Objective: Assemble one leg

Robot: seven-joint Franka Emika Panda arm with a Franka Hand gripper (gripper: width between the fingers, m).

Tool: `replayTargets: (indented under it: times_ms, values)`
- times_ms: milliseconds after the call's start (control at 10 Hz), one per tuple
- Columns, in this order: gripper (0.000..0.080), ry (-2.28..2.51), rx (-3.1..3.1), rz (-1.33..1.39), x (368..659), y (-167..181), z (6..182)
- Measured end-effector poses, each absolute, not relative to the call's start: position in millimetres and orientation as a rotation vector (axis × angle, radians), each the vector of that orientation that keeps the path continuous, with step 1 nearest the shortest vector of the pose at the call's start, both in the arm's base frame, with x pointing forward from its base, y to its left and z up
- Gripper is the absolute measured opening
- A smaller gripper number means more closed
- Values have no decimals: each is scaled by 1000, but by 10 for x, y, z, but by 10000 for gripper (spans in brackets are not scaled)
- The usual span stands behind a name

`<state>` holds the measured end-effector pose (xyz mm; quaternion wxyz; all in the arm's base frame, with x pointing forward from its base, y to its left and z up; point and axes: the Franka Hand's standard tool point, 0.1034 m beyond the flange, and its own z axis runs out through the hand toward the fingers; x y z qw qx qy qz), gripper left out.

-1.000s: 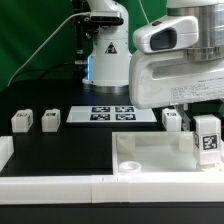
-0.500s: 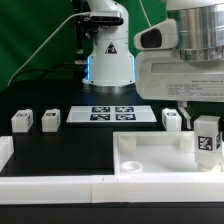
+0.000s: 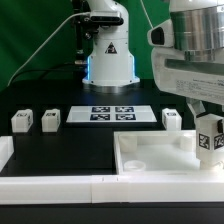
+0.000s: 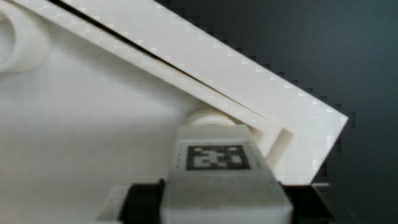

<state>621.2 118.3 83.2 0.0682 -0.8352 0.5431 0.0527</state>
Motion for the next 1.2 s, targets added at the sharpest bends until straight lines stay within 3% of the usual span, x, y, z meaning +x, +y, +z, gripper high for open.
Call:
replayTargets:
  times_ms: [100, 300, 600, 1200]
  values:
    - [293, 1647, -2509, 160, 6209, 1194, 829]
    - [577, 1607, -2533, 158, 6206, 1201, 826]
    - [645, 1340, -2689, 153, 6173, 1270, 812]
    - [649, 241, -3000, 150, 6133, 1155, 780]
